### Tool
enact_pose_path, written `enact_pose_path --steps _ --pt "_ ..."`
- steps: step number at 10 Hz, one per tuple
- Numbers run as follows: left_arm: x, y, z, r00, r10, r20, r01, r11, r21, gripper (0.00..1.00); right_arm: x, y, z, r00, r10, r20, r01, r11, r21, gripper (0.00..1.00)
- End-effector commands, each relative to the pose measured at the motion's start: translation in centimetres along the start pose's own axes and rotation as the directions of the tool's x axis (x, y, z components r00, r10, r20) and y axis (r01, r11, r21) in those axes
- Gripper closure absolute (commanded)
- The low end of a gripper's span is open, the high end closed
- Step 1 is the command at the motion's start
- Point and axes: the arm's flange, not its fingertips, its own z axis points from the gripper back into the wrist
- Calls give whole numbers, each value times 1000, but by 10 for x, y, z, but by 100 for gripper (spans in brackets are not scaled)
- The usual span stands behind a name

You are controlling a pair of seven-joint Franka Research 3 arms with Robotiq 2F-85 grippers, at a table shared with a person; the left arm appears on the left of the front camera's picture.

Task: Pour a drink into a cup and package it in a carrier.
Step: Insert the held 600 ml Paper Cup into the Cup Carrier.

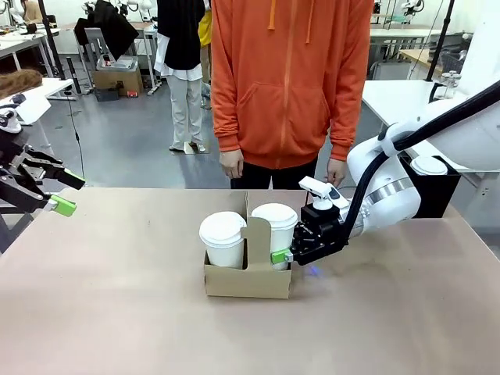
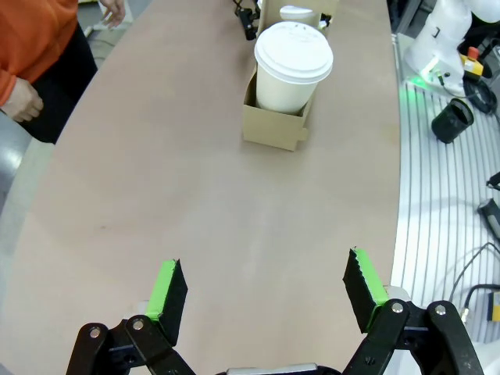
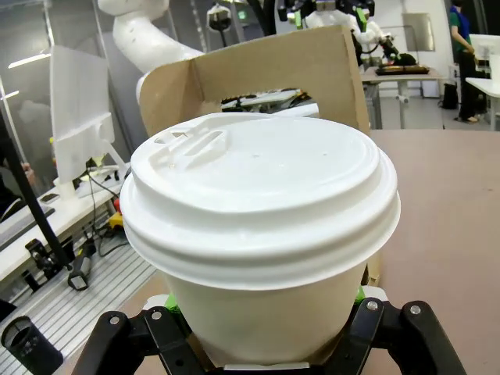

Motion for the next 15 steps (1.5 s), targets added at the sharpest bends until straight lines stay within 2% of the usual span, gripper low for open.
enact_pose_path --steps 1,2,6,10,11,12,13,15 --pt "2 1 0 1000 -10 28 10 1000 -4 0 1 -5 4 998 56 -21 -56 998 24 20" --pt "2 1 0 1000 -10 28 10 1000 -4 0 2 -4 5 997 71 -39 -70 997 27 0" --pt "2 1 0 1000 -10 28 10 1000 -4 0 16 10 24 988 102 -113 -105 994 -15 0" --pt "2 1 0 1000 -10 28 10 1000 -4 0 48 49 78 979 118 -167 -146 975 -169 0" --pt "2 1 0 1000 -10 28 10 1000 -4 0 61 64 97 978 95 -184 -139 960 -244 0" --pt "2 1 0 1000 -10 28 10 1000 -4 0 75 87 119 978 37 -206 -108 932 -347 0" --pt "2 1 0 1000 -10 28 10 1000 -4 0 92 118 145 976 -38 -213 -68 880 -469 0" --pt "2 1 0 1000 -10 28 10 1000 -4 0 116 176 185 965 -178 -193 7 753 -658 0"
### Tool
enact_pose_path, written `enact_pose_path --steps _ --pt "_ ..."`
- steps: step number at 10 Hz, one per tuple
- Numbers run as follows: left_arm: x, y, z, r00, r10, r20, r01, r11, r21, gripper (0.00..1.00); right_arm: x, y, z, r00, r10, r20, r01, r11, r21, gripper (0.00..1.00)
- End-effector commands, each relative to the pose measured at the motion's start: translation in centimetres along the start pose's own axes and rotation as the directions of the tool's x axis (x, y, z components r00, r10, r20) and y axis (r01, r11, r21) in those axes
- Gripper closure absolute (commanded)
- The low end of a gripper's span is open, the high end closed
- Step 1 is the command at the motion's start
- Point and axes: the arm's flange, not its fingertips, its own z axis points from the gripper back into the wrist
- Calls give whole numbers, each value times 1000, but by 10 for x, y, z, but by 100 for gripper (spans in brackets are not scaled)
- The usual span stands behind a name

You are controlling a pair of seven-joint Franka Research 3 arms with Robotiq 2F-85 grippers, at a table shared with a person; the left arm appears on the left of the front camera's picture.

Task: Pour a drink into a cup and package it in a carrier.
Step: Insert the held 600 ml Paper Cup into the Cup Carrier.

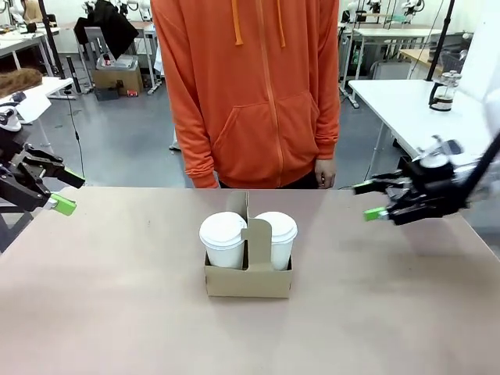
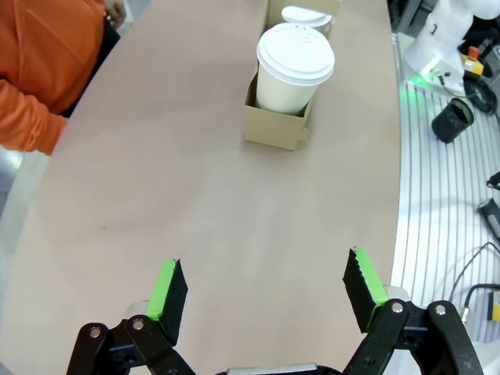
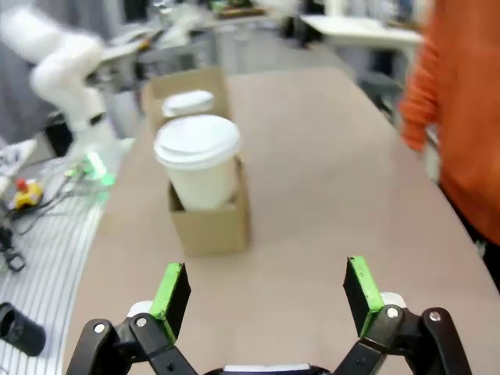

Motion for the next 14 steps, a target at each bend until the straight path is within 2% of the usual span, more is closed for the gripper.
enact_pose_path --steps 1,2,6,7,8,14 --pt "0 1 0 1000 -8 30 8 1000 -5 0 14 35 39 979 -189 -76 174 971 -164 0" --pt "0 1 0 1000 -8 30 8 1000 -5 0 14 46 59 956 -278 -96 246 935 -257 0" --pt "0 1 0 1000 -8 30 8 1000 -5 0 1 57 76 923 -367 -114 313 891 -329 0" --pt "0 1 0 1000 -8 30 8 1000 -5 0 1 56 69 914 -400 -60 362 875 -322 0" --pt "0 1 0 1000 -8 30 8 1000 -5 0 4 39 85 938 -333 -98 286 902 -325 0" --pt "0 1 0 1000 -8 30 8 1000 -5 0 4 39 85 938 -333 -98 286 902 -325 0"
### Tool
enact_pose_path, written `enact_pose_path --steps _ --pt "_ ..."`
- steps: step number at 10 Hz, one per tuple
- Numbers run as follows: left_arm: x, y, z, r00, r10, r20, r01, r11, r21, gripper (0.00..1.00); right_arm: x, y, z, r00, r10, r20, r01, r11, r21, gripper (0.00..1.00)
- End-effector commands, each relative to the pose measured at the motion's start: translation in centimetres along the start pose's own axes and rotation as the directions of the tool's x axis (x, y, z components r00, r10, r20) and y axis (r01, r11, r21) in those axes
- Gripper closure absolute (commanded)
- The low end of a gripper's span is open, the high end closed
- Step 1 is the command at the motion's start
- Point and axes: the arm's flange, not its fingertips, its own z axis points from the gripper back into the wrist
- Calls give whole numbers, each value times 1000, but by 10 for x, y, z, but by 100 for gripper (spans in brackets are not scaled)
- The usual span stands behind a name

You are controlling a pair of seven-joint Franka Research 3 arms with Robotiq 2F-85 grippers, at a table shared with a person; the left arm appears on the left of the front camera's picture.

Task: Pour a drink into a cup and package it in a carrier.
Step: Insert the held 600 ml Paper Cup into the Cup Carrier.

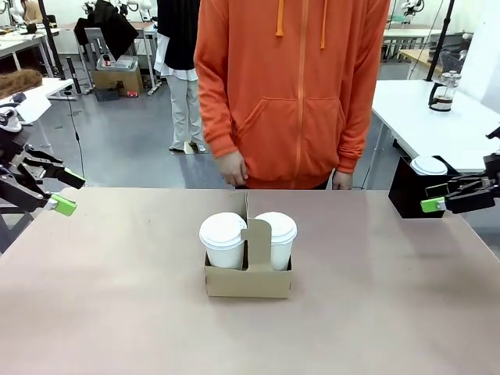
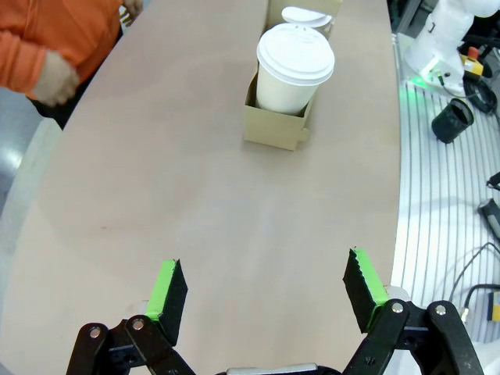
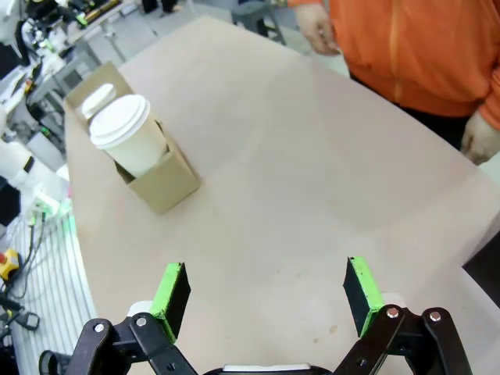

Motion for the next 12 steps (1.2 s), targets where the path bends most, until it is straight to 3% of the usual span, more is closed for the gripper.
enact_pose_path --steps 1,12 --pt "0 1 0 1000 -9 30 9 1000 -5 0 -1 -1 2 1000 21 0 -21 1000 -5 0" --pt "0 1 0 1000 -9 30 9 1000 -5 0 -1 -1 2 1000 21 0 -21 1000 -5 0"
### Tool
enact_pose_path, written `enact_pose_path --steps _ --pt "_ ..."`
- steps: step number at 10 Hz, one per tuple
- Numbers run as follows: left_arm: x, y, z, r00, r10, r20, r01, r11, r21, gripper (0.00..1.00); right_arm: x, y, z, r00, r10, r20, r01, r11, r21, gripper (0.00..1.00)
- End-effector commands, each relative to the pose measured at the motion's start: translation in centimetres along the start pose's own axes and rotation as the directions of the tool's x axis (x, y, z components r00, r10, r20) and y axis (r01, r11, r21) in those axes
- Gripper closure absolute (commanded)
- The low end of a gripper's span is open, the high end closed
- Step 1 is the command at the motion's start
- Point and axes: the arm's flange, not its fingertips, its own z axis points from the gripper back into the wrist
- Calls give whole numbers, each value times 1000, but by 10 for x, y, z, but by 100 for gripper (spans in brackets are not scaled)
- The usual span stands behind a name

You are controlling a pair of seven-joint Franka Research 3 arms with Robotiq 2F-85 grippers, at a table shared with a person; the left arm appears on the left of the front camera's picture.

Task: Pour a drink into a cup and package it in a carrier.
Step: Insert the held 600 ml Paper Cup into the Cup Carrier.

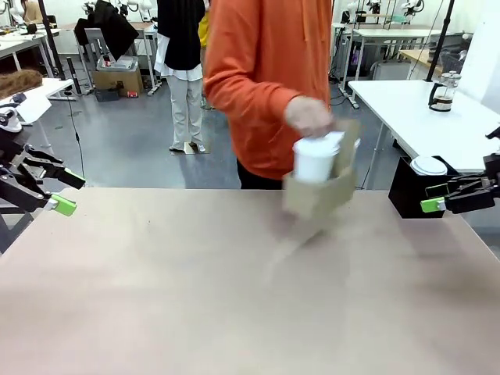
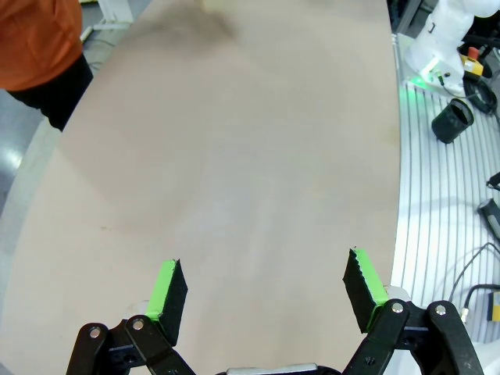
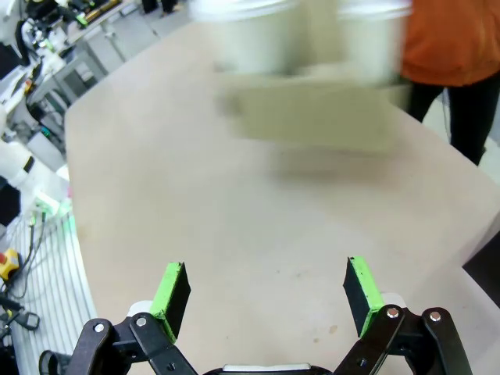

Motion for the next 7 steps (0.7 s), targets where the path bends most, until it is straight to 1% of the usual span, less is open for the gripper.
enact_pose_path --steps 1,7 --pt "0 1 0 1000 -9 30 9 1000 -5 0 -1 -1 2 1000 21 0 -21 1000 -5 0" --pt "0 1 0 1000 -9 30 9 1000 -5 0 -1 -1 2 1000 21 0 -21 1000 -5 0"
